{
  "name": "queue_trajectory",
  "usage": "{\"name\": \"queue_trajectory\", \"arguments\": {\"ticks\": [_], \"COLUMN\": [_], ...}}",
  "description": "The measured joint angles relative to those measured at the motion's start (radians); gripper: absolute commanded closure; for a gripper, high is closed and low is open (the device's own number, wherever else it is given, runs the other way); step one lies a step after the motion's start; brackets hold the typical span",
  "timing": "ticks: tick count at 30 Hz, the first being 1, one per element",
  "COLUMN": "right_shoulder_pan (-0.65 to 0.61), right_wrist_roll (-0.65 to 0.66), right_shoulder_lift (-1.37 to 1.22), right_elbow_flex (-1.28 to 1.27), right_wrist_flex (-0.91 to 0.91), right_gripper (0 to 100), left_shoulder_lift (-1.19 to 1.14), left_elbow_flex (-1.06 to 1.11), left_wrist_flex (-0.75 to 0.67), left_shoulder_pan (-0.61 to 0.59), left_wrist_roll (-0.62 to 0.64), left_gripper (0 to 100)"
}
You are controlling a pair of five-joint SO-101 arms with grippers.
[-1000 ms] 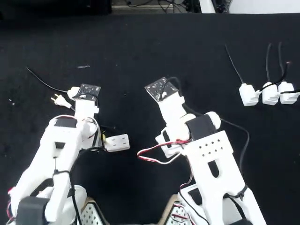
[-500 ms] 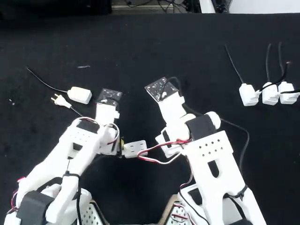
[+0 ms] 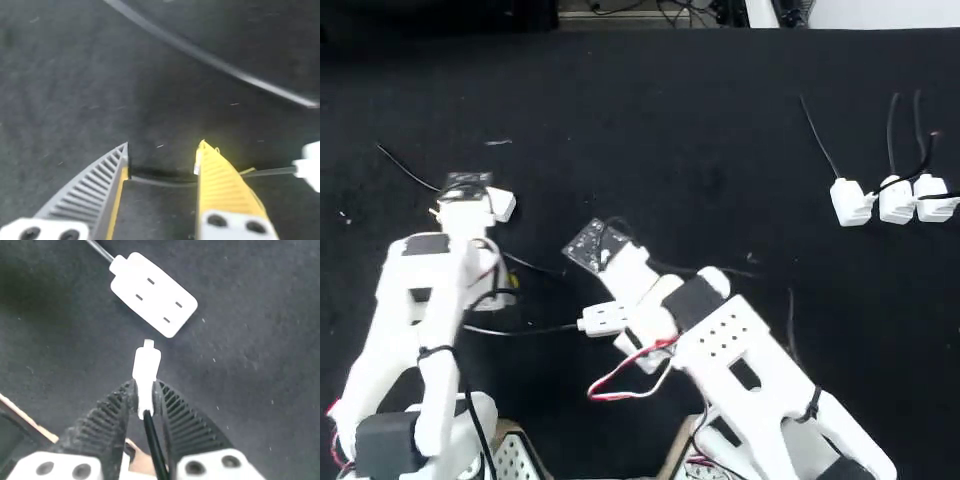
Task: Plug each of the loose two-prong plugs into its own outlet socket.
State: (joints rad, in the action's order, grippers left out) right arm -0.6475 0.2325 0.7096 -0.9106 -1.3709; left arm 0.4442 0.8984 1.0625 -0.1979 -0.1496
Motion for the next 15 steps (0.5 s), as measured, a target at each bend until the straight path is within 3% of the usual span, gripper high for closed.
{"name": "queue_trajectory", "arguments": {"ticks": [7, 15], "right_shoulder_pan": [-0.017, -0.017], "right_wrist_roll": [0.002, 0.005], "right_shoulder_lift": [0.000, -0.130], "right_elbow_flex": [0.000, -0.003], "right_wrist_flex": [0.020, 0.132], "right_gripper": [98.8, 98.8], "left_shoulder_lift": [0.000, 0.000], "left_elbow_flex": [0.063, 0.147], "left_wrist_flex": [0.000, -0.043], "left_shoulder_pan": [-0.101, -0.110], "left_wrist_roll": [-0.014, 0.000], "left_gripper": [78, 78]}}
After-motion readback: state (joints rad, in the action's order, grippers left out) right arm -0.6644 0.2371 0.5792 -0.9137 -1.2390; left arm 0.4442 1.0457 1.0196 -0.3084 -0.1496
